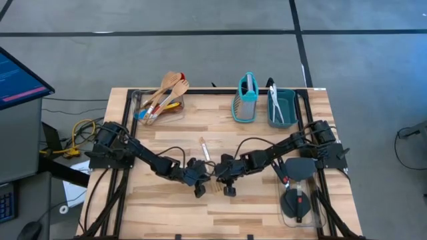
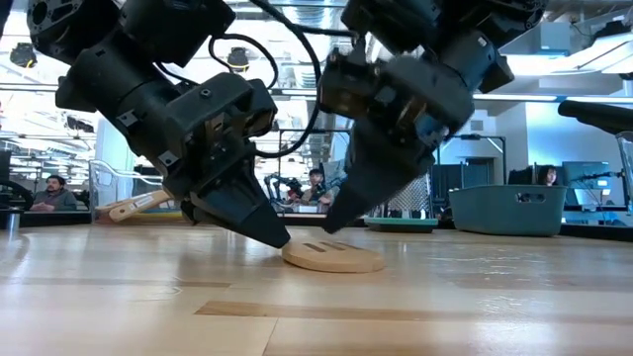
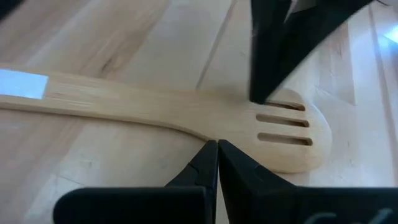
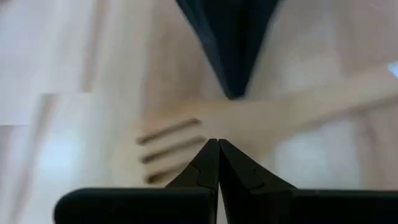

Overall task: Pick & Place Kitchen Items
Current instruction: Put the wooden slotted spoon into the left transparent bin

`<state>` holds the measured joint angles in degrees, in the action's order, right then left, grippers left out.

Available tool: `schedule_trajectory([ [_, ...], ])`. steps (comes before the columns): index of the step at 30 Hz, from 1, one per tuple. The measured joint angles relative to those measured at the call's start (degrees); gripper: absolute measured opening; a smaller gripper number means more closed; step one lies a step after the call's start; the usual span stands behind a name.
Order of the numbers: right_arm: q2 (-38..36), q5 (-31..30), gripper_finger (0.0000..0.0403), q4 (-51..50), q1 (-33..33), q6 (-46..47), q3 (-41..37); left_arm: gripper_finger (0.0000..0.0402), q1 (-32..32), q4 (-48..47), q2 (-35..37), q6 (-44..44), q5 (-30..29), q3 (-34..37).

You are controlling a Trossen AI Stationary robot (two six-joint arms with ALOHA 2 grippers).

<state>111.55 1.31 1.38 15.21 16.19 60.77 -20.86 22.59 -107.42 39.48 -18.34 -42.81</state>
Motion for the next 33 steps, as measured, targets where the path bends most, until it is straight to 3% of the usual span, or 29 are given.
schedule_trajectory([
  [10,-0.09,-8.95,0.0000,-4.56,0.42,1.70,0.04,0.0002,-0.02,0.09,0.00,0.00,-0.16,0.00],
  [19,-1.05,-9.54,0.0000,-4.20,0.51,1.27,0.35,0.0002,-0.07,0.25,0.00,0.01,-0.10,0.01],
  [25,-1.05,-15.14,0.0000,-8.58,0.46,3.14,0.37,0.0002,-0.07,0.62,0.00,0.12,-0.07,0.01],
  [33,0.76,-12.72,0.0000,-8.62,0.40,4.46,0.49,0.0002,-0.07,1.72,0.00,0.19,0.12,0.02],
])
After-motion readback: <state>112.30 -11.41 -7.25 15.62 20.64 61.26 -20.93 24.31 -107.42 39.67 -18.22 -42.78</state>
